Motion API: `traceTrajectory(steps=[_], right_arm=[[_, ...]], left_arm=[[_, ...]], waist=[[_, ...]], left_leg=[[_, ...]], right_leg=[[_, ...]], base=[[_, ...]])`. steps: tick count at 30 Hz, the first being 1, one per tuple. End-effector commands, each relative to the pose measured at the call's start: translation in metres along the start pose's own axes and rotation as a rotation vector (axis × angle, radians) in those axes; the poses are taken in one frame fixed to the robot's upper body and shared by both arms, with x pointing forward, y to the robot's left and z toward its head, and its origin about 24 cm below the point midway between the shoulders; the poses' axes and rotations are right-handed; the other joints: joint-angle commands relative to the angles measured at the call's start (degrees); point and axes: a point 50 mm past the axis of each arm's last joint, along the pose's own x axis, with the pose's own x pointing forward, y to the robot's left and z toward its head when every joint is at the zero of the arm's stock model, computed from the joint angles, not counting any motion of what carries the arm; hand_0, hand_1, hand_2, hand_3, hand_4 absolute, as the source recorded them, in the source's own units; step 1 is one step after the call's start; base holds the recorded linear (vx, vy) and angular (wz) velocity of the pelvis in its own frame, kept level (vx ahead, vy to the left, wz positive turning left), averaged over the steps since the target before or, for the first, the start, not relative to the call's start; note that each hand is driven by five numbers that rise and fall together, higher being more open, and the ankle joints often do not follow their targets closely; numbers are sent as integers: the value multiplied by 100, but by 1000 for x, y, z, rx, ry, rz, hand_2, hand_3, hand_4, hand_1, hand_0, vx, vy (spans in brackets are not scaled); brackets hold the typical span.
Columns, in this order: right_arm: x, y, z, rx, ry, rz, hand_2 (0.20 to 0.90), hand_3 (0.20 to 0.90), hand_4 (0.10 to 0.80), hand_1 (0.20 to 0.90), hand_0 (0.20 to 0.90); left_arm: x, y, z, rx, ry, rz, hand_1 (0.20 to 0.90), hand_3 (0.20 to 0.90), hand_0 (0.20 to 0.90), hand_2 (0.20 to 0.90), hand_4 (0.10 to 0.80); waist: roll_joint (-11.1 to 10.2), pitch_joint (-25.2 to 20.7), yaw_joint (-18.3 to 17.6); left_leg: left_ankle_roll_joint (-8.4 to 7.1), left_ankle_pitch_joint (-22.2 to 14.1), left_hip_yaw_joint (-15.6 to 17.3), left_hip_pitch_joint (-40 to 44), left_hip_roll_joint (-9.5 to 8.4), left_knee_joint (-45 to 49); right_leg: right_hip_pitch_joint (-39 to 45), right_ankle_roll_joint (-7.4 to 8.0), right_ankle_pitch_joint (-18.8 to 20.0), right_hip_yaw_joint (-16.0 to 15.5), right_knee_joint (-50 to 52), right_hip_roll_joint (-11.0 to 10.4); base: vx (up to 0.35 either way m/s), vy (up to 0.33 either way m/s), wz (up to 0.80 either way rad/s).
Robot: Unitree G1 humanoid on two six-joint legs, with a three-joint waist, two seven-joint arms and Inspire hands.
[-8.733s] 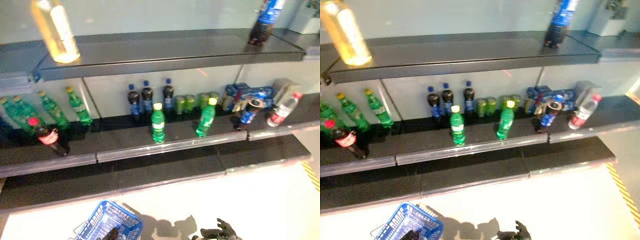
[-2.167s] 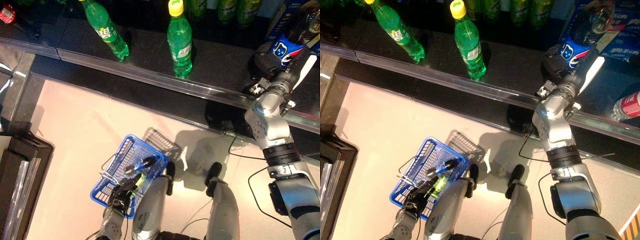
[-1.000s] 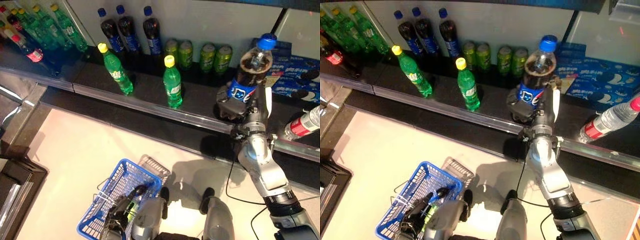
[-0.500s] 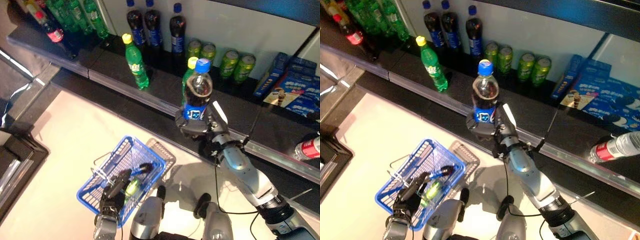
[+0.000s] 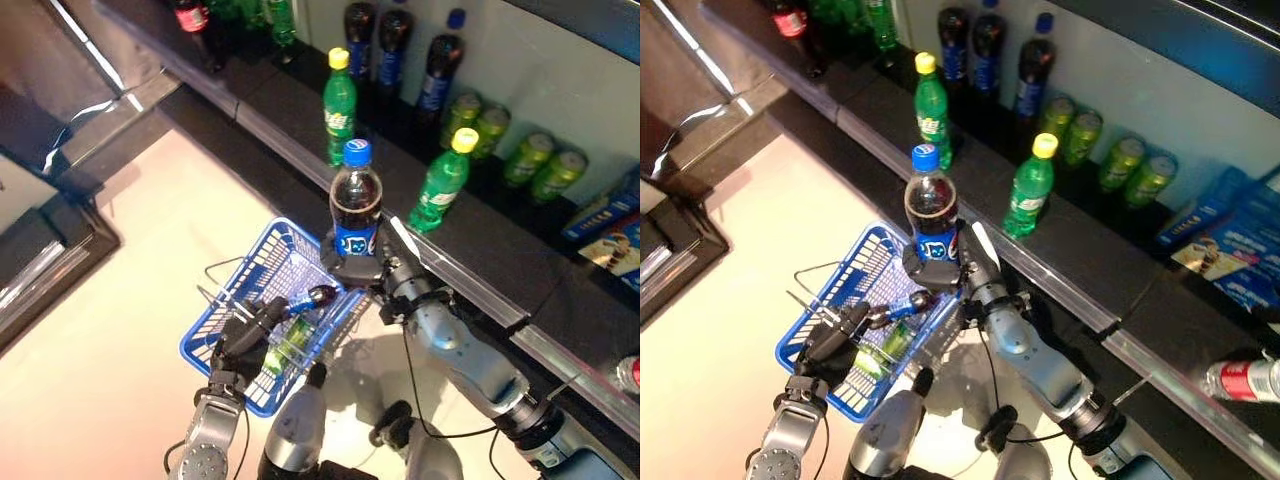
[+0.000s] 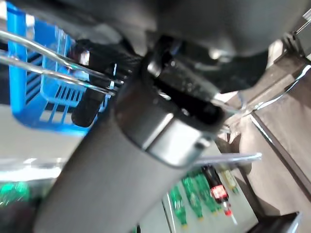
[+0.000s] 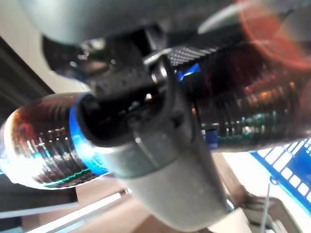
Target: Pick up the drink and place into the basket.
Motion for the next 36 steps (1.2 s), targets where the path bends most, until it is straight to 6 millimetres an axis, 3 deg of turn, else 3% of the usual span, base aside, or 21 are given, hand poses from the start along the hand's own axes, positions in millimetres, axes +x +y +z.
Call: traceTrajectory(steps=[1, 10, 18, 23, 36], right_arm=[[7, 38, 85, 186, -390, 91, 300, 200, 100, 300, 300], [13, 54, 77, 205, -334, 52, 300, 200, 100, 300, 300], [22, 81, 55, 213, -211, 51, 300, 200, 100, 300, 300], [25, 90, 45, 207, -158, 41, 300, 200, 100, 300, 300], [34, 106, -8, 191, 74, -47, 300, 200, 100, 300, 300]], left_arm=[[-14, -97, 76, 202, -283, -630, 300, 200, 300, 300, 100], [-19, -121, 78, 242, -188, -829, 300, 200, 300, 300, 100], [-28, -149, 70, 264, -116, -1067, 300, 200, 300, 300, 100], [-29, -156, 67, 257, -81, -1117, 300, 200, 300, 300, 100], [-38, -169, 56, 175, 26, -1314, 300, 200, 300, 300, 100]], waist=[[-337, -1034, 184], [-489, -1158, 531], [-612, -1239, 740], [-652, -1290, 806], [-671, -1438, 1002]], left_leg=[[140, 421, -160, -547, -169, 818], [151, 433, -437, -535, -284, 643], [161, 376, -592, -520, -344, 533], [153, 355, -658, -495, -372, 471], [124, 341, -788, -530, -431, 370]], right_leg=[[1039, 66, 473, 145, -1155, 240], [1258, 139, 548, -31, -1364, 310], [1408, 176, 614, -115, -1509, 328], [1471, 197, 636, -149, -1554, 326], [1569, 241, 669, -312, -1593, 276]], base=[[47, -100, 18], [38, -34, 23], [35, -20, 11], [42, 13, 14], [48, 23, 6]])
